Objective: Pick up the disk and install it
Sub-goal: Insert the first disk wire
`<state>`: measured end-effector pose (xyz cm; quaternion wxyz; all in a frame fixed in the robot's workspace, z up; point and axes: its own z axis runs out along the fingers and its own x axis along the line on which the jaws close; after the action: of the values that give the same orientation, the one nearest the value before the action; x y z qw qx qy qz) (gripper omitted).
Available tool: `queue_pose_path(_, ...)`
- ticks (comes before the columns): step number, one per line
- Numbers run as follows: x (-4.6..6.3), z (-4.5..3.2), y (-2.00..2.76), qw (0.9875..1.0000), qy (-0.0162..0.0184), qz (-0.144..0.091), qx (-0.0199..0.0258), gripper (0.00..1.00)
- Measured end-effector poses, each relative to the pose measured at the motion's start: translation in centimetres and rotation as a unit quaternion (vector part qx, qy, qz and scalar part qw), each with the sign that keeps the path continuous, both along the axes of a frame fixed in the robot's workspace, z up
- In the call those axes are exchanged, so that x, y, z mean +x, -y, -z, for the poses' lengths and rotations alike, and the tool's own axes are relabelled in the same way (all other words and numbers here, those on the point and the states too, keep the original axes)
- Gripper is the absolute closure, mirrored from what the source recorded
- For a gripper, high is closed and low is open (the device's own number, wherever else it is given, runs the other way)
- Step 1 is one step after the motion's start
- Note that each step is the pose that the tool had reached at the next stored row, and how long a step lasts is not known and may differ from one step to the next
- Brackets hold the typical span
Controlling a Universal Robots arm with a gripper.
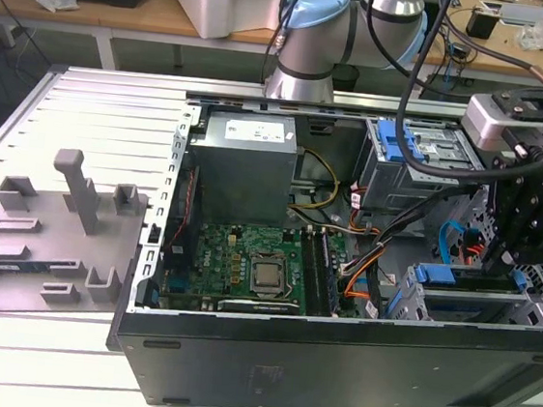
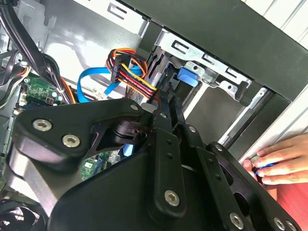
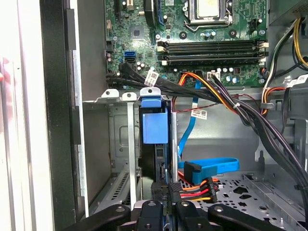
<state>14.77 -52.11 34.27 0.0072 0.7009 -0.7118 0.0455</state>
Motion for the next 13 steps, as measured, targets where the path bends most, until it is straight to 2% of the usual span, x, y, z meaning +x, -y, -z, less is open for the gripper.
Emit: queue_pose_path(13,0.01,0.35,0.00,1.0000,0.0000,0.000,-0.0001,0.83)
